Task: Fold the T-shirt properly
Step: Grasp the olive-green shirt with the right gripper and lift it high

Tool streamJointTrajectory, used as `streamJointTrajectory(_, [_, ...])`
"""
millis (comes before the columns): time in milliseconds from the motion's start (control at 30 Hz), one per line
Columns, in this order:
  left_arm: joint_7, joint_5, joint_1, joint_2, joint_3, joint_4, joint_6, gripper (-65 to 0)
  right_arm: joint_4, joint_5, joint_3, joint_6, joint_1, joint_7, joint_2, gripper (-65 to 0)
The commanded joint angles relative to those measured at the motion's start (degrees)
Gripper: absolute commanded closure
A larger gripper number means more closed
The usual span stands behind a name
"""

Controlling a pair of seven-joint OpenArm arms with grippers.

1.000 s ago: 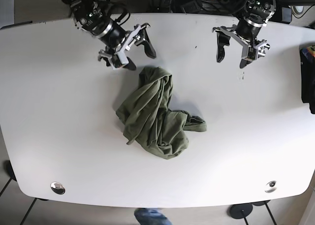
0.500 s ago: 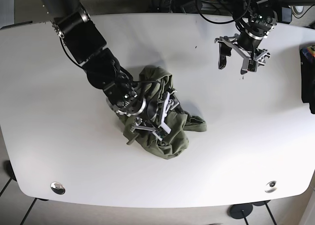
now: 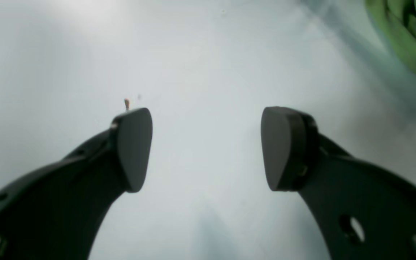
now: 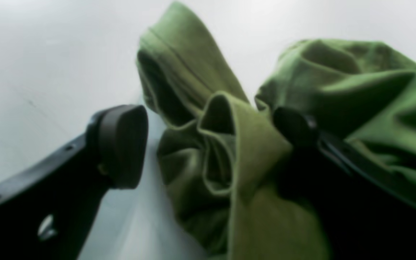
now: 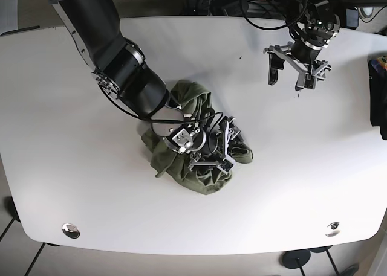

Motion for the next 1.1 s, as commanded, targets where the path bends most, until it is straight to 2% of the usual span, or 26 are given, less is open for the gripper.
streamJointTrajectory(33, [-1.4, -0.8, 0.1, -0.2, -0.1, 0.8, -0.2, -42.8, 0.5, 0.4, 0.2, 0.19, 1.6, 0.5, -0.2, -47.4])
streamJointTrajectory(67, [-1.4, -0.8, 0.1, -0.2, -0.1, 0.4, -0.2, -42.8, 0.6, 0.4, 0.2, 0.19, 1.3, 0.5, -0.1, -40.6])
streamJointTrajectory(100, [-1.4, -0.8, 0.0, -0.2, -0.1, -0.2, -0.2, -42.8, 0.7, 0.4, 0.2, 0.19, 0.7, 0.6, 0.1, -30.9])
streamJointTrajectory(133, [-1.4, -0.8, -0.7, -0.2, -0.1, -0.6, -0.2, -42.8, 0.9, 0.8, 0.2, 0.19, 0.3, 0.6, 0.9, -18.4])
streamJointTrajectory(167, [-1.4, -0.8, -1.6, -0.2, -0.2, -0.8, -0.2, -42.8, 3.1, 1.1, 0.3, 0.19, -0.9, 0.5, 2.0, -2.1])
streamJointTrajectory(200, [-1.4, -0.8, -1.9, -0.2, -0.2, -0.9, -0.2, -42.8, 5.7, 1.1, 0.3, 0.19, -2.3, 0.1, 3.2, -2.1])
streamJointTrajectory(233, [-1.4, -0.8, -1.9, -0.2, -0.2, -1.0, -0.2, -42.8, 9.1, 1.2, 0.5, 0.10, -3.9, 0.0, 5.0, -6.0])
streamJointTrajectory(300, [-1.4, -0.8, -1.9, -0.2, -0.2, -1.6, -0.2, -42.8, 17.4, 1.2, 4.1, -0.25, -8.5, -2.5, 8.2, -5.5])
streamJointTrajectory(433, [-1.4, -0.8, -3.1, -0.2, -0.2, -2.7, -0.2, -42.8, 35.6, 0.5, 15.8, -1.30, -19.4, -12.1, 12.5, -6.5])
streamJointTrajectory(500, [-1.4, -0.8, -3.8, -0.2, -0.2, -4.0, -0.2, -42.8, 42.1, 0.5, 19.4, -1.30, -23.7, -15.5, 14.2, -20.5])
streamJointTrajectory(533, [-1.4, -0.8, -3.9, -0.2, -0.2, -4.5, -0.2, -42.8, 44.6, 0.5, 20.1, -1.30, -24.8, -16.6, 14.7, -30.0])
streamJointTrajectory(600, [-1.4, -0.8, -3.9, -0.2, -0.2, -4.7, -0.2, -42.8, 52.3, 0.5, 20.1, -1.30, -27.3, -18.7, 16.7, -54.5])
streamJointTrajectory(633, [-1.4, -0.8, -3.9, -0.2, -0.1, -4.7, -0.2, -42.8, 54.5, 0.5, 20.1, -1.30, -27.9, -19.7, 16.8, -59.6])
streamJointTrajectory(733, [-1.4, -0.8, -3.9, -0.2, 0.0, -4.7, -0.2, -42.8, 58.0, 0.5, 20.1, -1.30, -28.1, -23.2, 16.1, -61.0])
streamJointTrajectory(833, [-1.4, -0.8, -3.9, -0.2, 0.0, -4.7, -0.2, -42.8, 57.5, 0.5, 20.0, -1.13, -27.8, -23.8, 14.2, -61.0])
streamJointTrajectory(900, [-1.4, -0.8, -3.9, -0.2, 0.0, -4.7, -0.2, -42.8, 55.2, 0.5, 19.6, -0.86, -26.5, -23.9, 13.0, -61.0])
streamJointTrajectory(1033, [-1.4, -0.8, -3.8, -0.2, 0.0, -4.7, -0.2, -42.8, 47.5, 0.5, 13.9, -1.21, -22.1, -23.4, 11.9, -61.0])
streamJointTrajectory(1100, [-1.4, -0.8, -3.8, -0.2, 0.0, -4.7, -0.2, -42.8, 43.2, 0.5, 13.6, -1.21, -20.9, -23.3, 9.9, -61.0])
